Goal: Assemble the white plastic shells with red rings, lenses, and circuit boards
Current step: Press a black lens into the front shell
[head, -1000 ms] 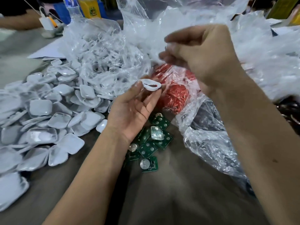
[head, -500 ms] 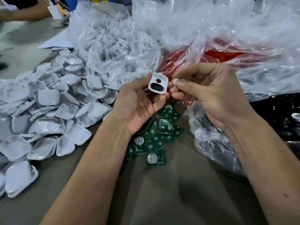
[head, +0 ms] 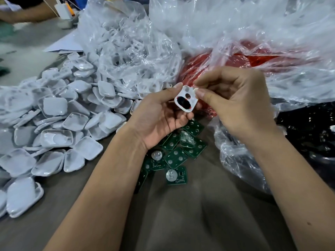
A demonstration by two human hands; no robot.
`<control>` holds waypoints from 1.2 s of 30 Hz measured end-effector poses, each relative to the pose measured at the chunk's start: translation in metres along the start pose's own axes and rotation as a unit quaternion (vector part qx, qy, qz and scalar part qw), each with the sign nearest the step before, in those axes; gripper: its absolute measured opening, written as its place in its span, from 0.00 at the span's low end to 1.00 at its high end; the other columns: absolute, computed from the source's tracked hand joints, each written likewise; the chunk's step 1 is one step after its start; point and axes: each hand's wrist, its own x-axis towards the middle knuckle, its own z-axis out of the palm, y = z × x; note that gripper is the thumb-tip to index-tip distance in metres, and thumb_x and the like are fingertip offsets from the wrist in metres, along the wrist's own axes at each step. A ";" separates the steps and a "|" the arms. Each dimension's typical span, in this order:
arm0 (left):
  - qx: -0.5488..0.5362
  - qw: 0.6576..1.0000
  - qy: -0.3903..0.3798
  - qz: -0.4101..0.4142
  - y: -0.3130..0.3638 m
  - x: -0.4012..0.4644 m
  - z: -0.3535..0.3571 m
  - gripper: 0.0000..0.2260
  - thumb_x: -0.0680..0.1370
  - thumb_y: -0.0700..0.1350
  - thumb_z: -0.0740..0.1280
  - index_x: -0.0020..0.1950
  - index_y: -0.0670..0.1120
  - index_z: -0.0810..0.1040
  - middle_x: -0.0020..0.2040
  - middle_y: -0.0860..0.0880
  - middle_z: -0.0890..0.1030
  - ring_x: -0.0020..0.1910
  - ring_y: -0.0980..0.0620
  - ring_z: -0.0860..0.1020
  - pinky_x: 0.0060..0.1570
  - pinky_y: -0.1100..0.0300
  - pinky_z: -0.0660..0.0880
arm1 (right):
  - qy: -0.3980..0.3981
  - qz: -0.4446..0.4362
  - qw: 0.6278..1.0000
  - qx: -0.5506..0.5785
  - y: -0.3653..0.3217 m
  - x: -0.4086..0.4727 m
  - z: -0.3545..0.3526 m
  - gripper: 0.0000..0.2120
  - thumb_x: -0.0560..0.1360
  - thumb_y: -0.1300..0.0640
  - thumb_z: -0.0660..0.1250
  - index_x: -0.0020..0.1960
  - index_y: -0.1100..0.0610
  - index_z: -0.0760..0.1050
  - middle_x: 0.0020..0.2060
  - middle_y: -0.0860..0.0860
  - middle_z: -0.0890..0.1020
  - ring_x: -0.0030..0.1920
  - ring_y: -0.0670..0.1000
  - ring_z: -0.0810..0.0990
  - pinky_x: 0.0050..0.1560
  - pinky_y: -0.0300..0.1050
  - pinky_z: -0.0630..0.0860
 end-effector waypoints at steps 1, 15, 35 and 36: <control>0.001 1.000 0.003 0.000 0.000 0.000 0.000 0.10 0.82 0.45 0.66 0.58 0.41 0.79 0.45 0.39 0.84 0.32 0.47 0.79 0.29 0.62 0.78 | -0.004 -0.008 1.000 -0.024 0.000 -0.001 0.001 0.07 0.75 0.66 0.77 0.50 0.58 0.86 0.41 0.48 0.88 0.38 0.47 0.87 0.41 0.42 0.84; 0.032 0.999 0.003 -0.002 -0.001 0.000 0.005 0.07 0.83 0.45 0.65 0.52 0.42 0.79 0.41 0.43 0.83 0.32 0.49 0.78 0.29 0.64 0.77 | -0.021 -0.134 0.969 -0.207 -0.003 -0.001 0.006 0.07 0.74 0.68 0.76 0.51 0.60 0.86 0.42 0.49 0.86 0.40 0.44 0.83 0.47 0.34 0.79; 0.025 1.000 -0.007 0.004 -0.001 0.000 0.004 0.09 0.83 0.45 0.66 0.56 0.41 0.81 0.43 0.44 0.84 0.33 0.49 0.80 0.32 0.63 0.78 | 0.027 -0.035 0.994 -0.096 -0.002 -0.001 0.008 0.09 0.74 0.62 0.79 0.54 0.55 0.86 0.44 0.45 0.87 0.44 0.43 0.87 0.48 0.43 0.84; 0.026 1.000 -0.006 0.003 -0.002 0.000 0.004 0.09 0.83 0.46 0.66 0.56 0.41 0.81 0.43 0.43 0.84 0.33 0.49 0.80 0.32 0.63 0.78 | 0.030 -0.034 0.994 -0.099 -0.001 -0.001 0.008 0.09 0.74 0.62 0.79 0.54 0.55 0.86 0.44 0.45 0.87 0.44 0.42 0.87 0.48 0.41 0.84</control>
